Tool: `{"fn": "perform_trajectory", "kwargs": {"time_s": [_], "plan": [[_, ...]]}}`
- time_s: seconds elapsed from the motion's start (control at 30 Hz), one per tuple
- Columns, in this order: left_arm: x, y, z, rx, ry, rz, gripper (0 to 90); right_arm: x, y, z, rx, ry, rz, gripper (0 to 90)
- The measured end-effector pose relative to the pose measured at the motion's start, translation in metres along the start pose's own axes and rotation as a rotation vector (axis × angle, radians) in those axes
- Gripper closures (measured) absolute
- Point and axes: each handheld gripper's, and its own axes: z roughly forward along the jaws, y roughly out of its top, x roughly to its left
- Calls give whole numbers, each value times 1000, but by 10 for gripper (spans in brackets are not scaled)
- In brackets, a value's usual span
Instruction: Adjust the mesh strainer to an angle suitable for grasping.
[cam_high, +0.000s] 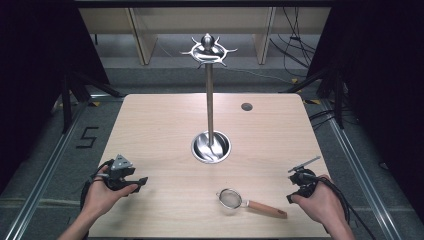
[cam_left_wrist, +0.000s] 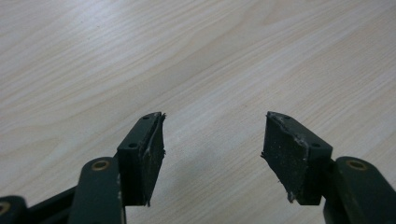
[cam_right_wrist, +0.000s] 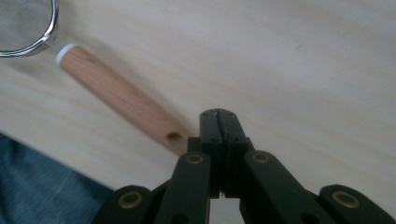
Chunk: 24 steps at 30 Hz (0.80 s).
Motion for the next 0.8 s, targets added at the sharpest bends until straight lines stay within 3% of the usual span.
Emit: {"fn": "perform_trajectory", "kwargs": {"time_s": [0.07, 0.1, 0.13, 0.2, 0.27, 0.33, 0.37, 0.47, 0.57, 0.6, 0.7, 0.73, 0.8], "plan": [[-1, 0, 2, -9, 6, -19, 373, 3, -3, 2, 28, 6, -24, 900], [1, 0, 0, 11, 0, 4, 374, 5, -4, 4, 40, 12, -39, 900], [-1, 0, 2, -19, 2, -27, 376, 9, -5, 5, 56, 17, -52, 900], [0, 1, 2, -18, 4, -24, 377, 15, -7, 8, 69, 19, -55, 900], [0, 1, 2, -24, 7, -25, 381, 23, -7, 8, 109, 50, -51, 900], [3, 1, 1, -6, 9, -9, 382, 26, -7, 11, 99, 53, -88, 900], [1, 1, 3, -30, 6, -46, 382, 29, -8, 12, 97, 58, -66, 900], [1, 1, 3, -22, 5, -33, 381, 30, -7, 12, 107, 64, -106, 900], [1, 1, 3, -23, 5, -35, 381, 35, -8, 14, 127, 73, -83, 900], [3, 1, 2, -5, 7, -15, 381, 38, -8, 15, 151, 74, -63, 900], [3, 1, 1, -3, 6, -11, 381, 40, -9, 19, 162, 80, -93, 900], [1, 1, 3, -25, 6, -35, 380, 40, -9, 21, 160, 80, -98, 900], [2, 1, 3, -14, 7, -25, 381, 42, -10, 24, 185, 75, -104, 900]]}}
